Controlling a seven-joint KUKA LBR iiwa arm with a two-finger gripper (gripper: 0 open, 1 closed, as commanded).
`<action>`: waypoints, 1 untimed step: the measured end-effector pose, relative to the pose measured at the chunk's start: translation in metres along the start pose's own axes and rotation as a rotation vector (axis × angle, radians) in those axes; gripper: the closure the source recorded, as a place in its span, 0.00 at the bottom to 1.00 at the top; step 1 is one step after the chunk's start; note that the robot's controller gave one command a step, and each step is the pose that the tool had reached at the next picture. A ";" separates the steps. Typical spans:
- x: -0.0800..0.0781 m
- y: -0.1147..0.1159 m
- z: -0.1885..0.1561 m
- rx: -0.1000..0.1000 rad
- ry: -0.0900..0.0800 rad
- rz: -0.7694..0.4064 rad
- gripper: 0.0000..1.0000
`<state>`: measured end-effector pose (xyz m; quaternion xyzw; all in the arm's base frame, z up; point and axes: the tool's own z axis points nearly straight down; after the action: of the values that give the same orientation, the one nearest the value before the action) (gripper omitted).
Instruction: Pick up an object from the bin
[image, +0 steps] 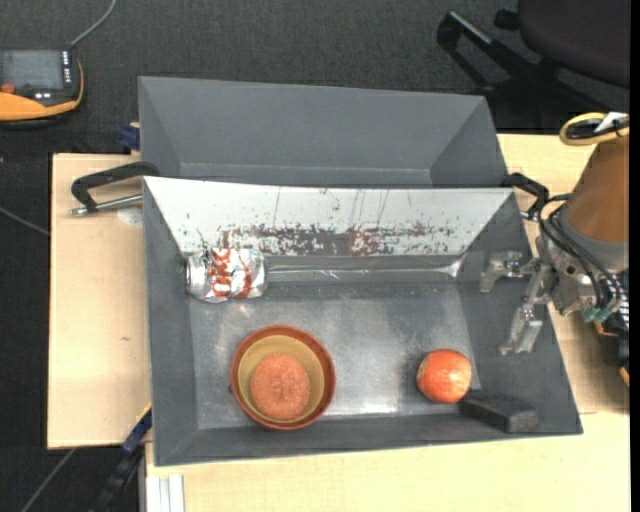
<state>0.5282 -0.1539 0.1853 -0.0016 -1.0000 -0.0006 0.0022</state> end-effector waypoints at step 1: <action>0.008 0.018 0.068 -0.003 0.001 -0.740 0.00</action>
Offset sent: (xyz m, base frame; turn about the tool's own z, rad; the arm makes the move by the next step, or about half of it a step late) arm -0.0085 0.0170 -0.0678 -0.7410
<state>0.5200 -0.1355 0.1170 0.3600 -0.9329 -0.0027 0.0023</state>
